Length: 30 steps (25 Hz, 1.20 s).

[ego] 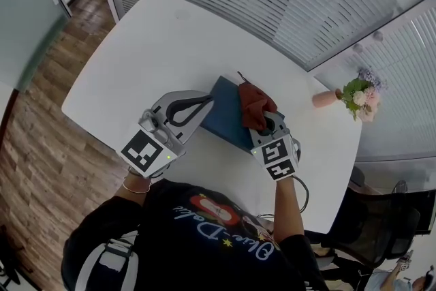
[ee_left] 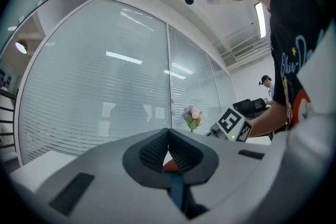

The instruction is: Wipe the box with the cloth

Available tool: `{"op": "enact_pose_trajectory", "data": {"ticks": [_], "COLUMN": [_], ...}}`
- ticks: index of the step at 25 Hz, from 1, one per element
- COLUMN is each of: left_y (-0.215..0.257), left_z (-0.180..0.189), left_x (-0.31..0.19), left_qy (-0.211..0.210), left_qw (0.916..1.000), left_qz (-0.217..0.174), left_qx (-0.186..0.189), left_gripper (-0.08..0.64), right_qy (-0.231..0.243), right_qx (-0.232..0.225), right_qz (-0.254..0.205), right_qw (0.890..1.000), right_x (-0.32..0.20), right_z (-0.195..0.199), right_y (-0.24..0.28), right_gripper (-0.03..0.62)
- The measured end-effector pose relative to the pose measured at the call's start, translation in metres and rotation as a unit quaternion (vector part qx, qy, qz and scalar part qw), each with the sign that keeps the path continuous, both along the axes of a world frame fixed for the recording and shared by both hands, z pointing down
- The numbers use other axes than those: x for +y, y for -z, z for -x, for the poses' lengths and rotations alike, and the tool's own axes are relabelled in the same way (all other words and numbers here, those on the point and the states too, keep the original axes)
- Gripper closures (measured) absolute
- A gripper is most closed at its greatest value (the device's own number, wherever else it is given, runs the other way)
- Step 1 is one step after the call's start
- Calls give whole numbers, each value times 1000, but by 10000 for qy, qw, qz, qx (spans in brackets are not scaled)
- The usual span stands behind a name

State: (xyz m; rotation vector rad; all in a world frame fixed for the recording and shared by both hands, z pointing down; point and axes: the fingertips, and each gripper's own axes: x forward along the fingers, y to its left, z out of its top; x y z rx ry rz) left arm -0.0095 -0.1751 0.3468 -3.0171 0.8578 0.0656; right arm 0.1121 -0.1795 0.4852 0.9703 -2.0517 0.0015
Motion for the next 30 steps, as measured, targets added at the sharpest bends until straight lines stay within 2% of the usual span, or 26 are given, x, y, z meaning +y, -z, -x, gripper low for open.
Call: {"op": "enact_pose_trajectory", "data": {"ticks": [10,16,19,21,25,28,30], "left_y": [-1,-2,-3,-3,-3,-4,-4], "left_z": [-5,-7,-7,-8,-6,-3,-2], "left_x": [2,3,4,4,2,0,-1], "left_qy": [-93,-122,-133,-136,-109,-61,-29], "left_qw": [9999,9999,9999,9999,9999,10000,10000], "left_qz": [26,6,37,29,20,32,33], "left_qx": [27,18,31,32,46,52,55], "left_gripper": [557,557,557,557,557,557,557], "right_qy": [-749,-1452,-1654,-1708,-1686,-1336,-966], "right_qx": [-81,-394,-406,-386,-417,-730,-1017], "right_qz": [179,160,162,-9,-736,-1400,-1645], "right_qw": [9970,9885,9853,9845,9821,9784,9763], "right_x": [27,41,42,36,16,-5,-17], "right_z": [-53,-89,-99,-99,-84,-49,-17], "right_y": [-5,-3,-2,7,45,81,95], "right_gripper": [566,566,566,566,566,566,566]}}
